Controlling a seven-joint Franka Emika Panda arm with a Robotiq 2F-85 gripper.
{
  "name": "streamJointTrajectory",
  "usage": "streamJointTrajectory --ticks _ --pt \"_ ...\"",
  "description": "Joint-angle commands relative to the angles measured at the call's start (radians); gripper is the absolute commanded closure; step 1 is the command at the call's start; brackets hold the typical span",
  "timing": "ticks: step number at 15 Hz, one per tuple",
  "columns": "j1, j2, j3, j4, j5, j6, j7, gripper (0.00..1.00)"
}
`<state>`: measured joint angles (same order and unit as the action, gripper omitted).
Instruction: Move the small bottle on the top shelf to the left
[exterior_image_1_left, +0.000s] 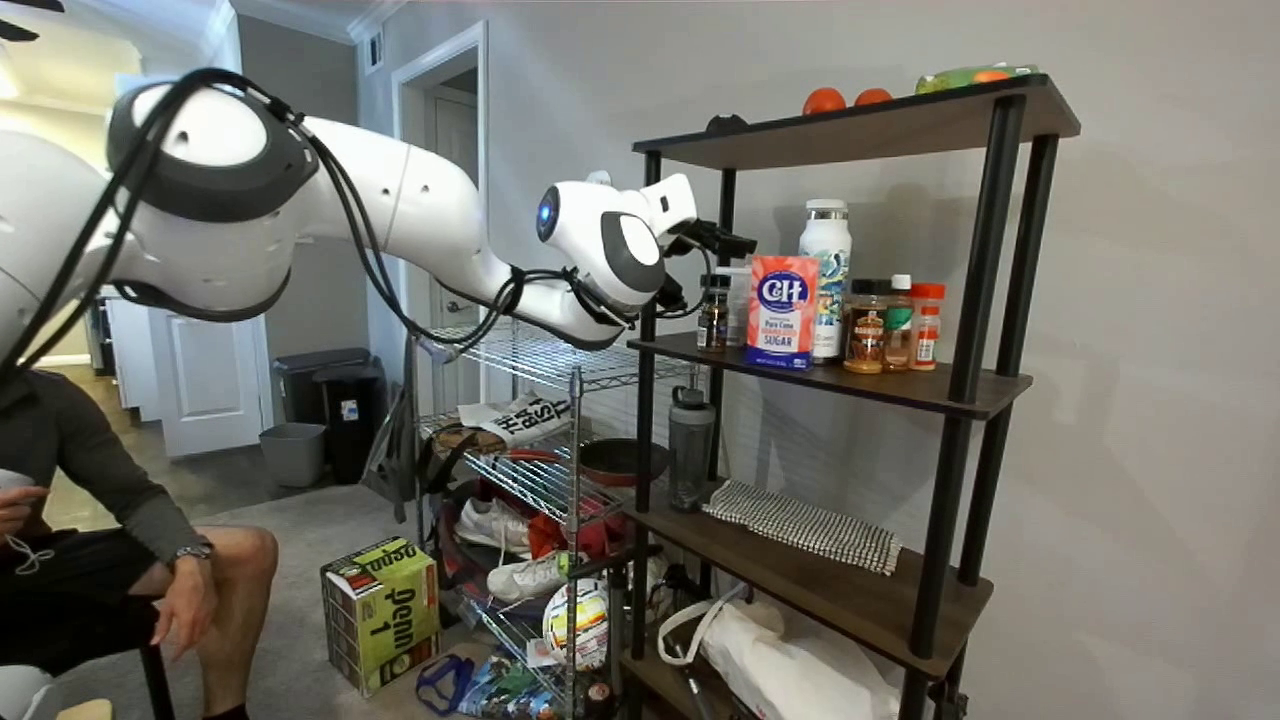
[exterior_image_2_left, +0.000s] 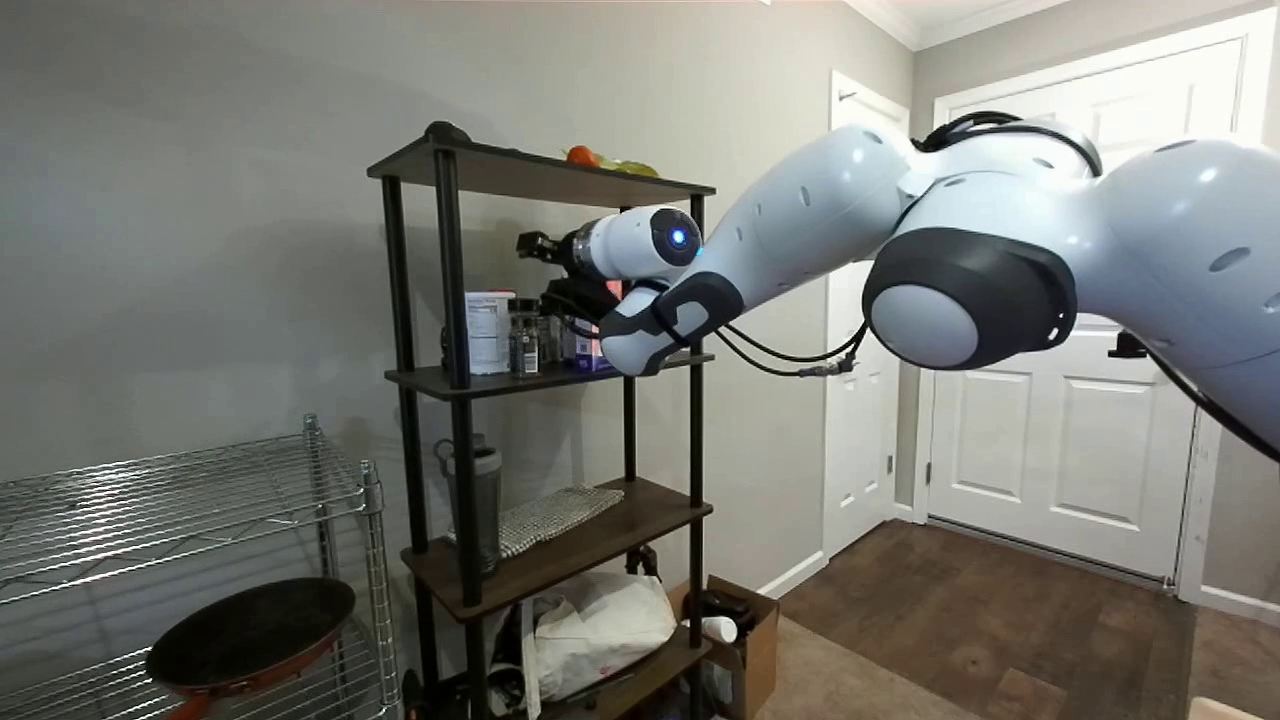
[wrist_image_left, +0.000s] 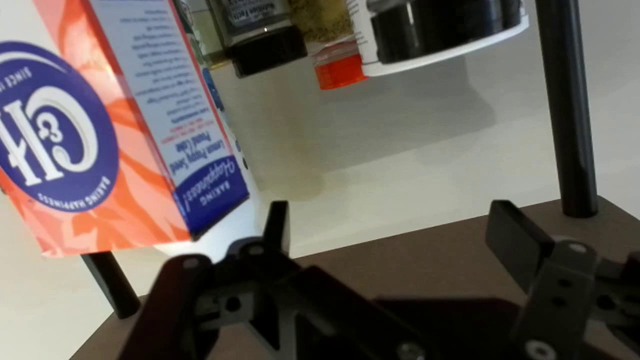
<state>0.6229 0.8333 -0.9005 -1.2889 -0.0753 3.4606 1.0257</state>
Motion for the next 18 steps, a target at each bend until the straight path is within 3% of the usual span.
streamJointTrajectory --ticks 1,9,13,18 --pt "0.019 -0.053 0.004 -0.058 -0.022 0.0 -0.014 0.0" --pt "-0.058 -0.251 0.219 -0.169 -0.255 -0.001 -0.028 0.0" --pt "-0.054 -0.346 0.22 -0.298 -0.277 -0.001 -0.02 0.0" --pt "-0.055 -0.46 0.193 -0.552 -0.313 -0.002 -0.03 0.0"
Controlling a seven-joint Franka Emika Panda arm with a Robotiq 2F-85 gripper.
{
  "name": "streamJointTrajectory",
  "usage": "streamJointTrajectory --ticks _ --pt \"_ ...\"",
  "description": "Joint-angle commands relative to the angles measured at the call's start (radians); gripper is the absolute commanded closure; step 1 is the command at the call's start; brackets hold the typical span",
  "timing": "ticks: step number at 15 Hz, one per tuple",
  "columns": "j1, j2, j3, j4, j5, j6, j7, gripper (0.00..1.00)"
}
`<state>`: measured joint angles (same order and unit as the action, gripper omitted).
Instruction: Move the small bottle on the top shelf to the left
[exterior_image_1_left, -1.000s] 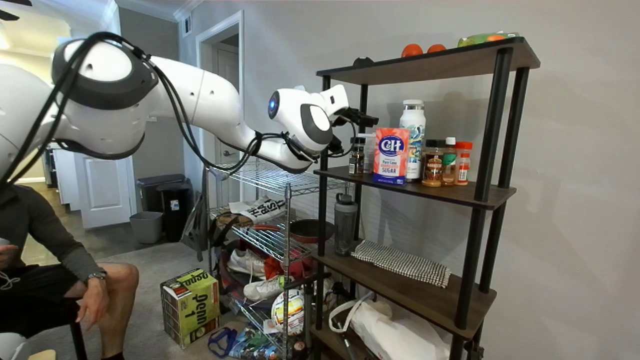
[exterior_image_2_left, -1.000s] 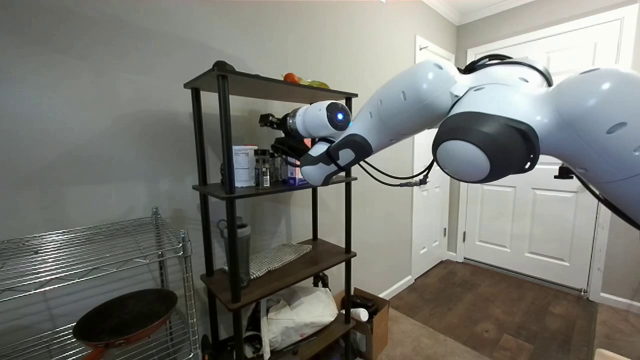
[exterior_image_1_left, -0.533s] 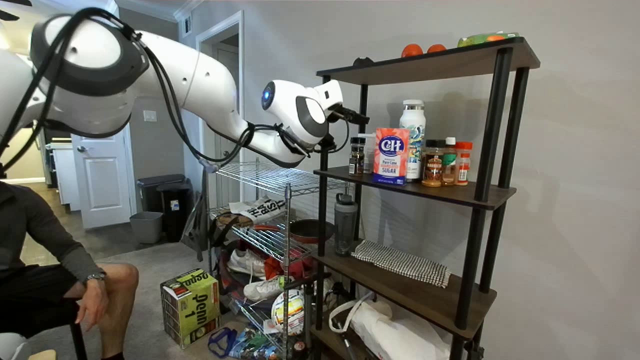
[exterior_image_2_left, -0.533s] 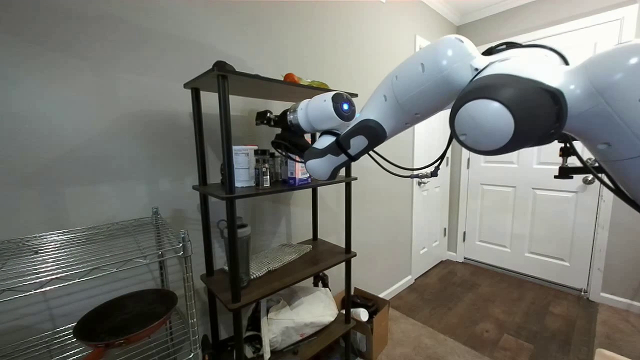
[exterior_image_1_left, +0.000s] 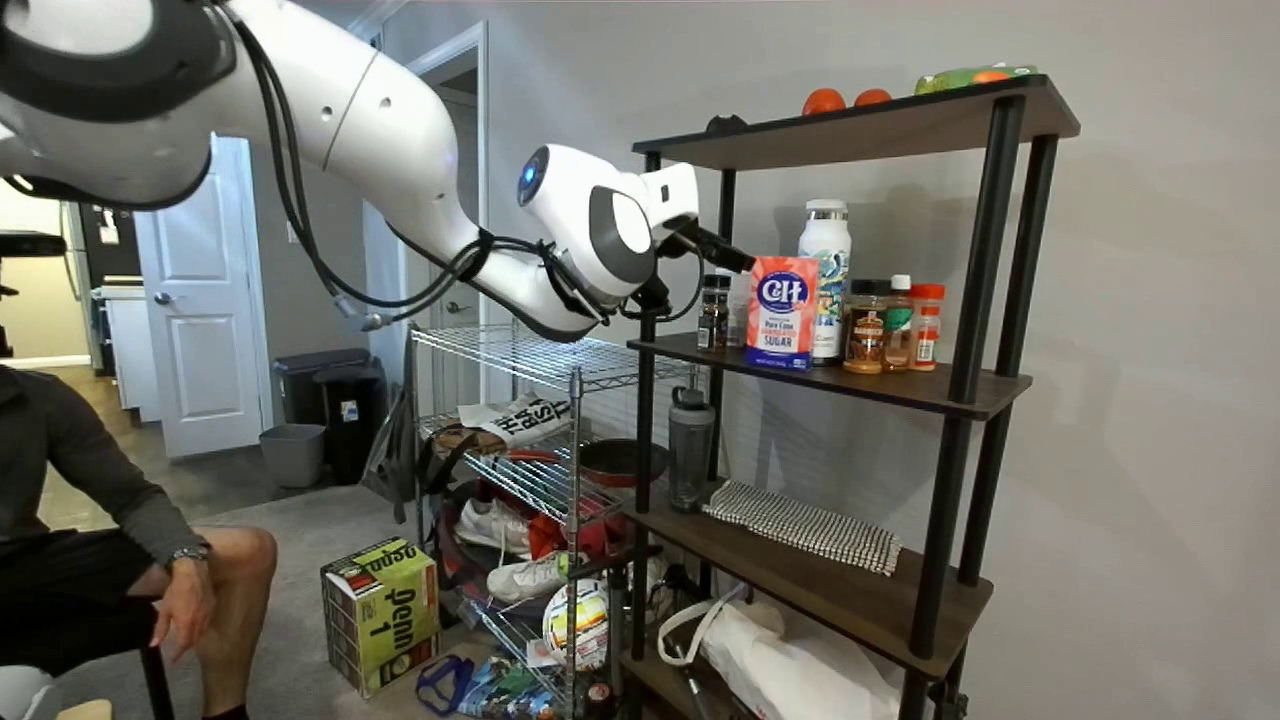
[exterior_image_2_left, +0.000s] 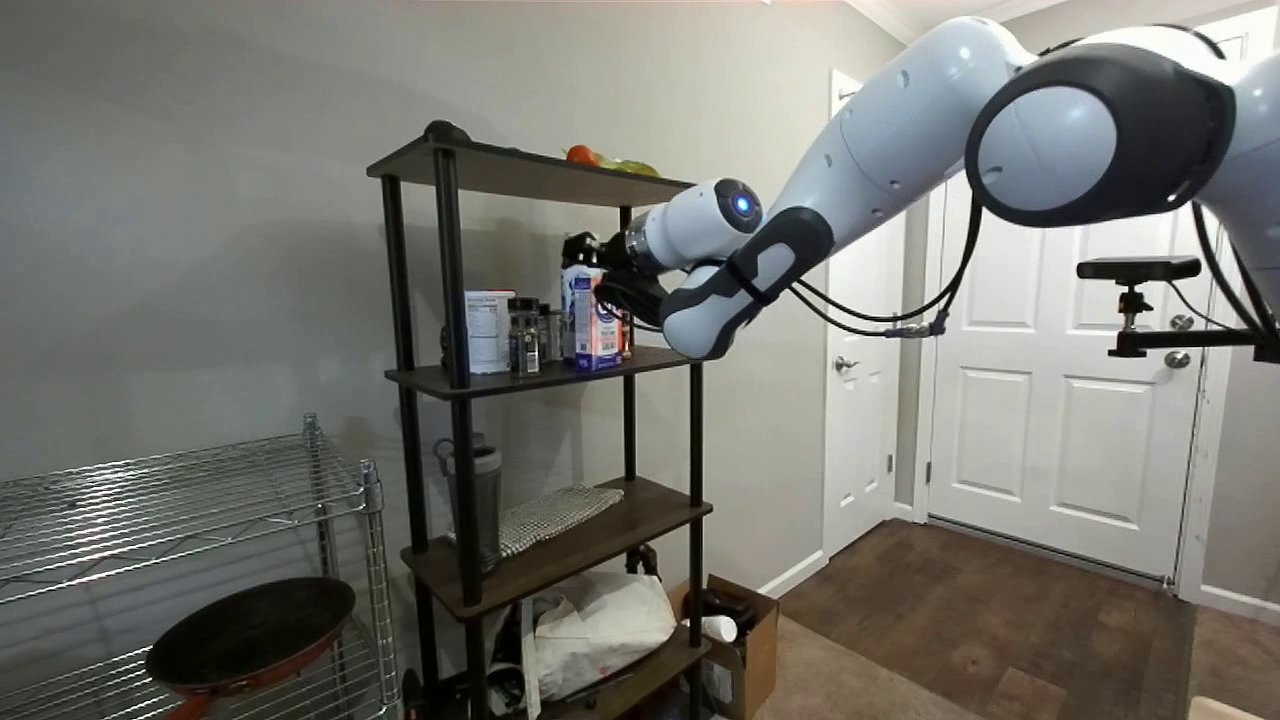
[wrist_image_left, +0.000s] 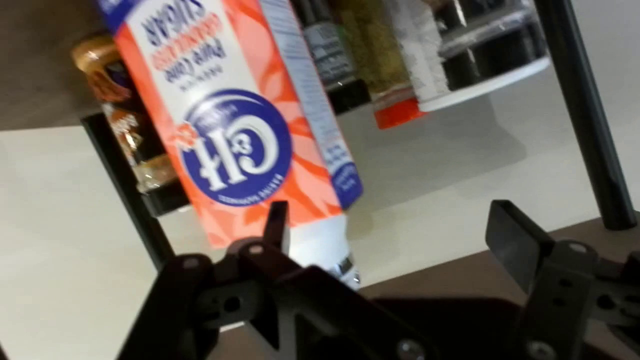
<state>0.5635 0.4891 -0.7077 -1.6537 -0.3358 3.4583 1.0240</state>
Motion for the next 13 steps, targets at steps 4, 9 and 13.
streamJointTrajectory --ticks 4,9,13 --pt "-0.008 -0.188 -0.045 -0.356 -0.071 0.0 -0.036 0.0" --pt "0.005 -0.215 -0.105 -0.438 -0.04 0.0 -0.033 0.0" --pt "-0.01 -0.176 -0.101 -0.403 -0.037 0.0 -0.006 0.0"
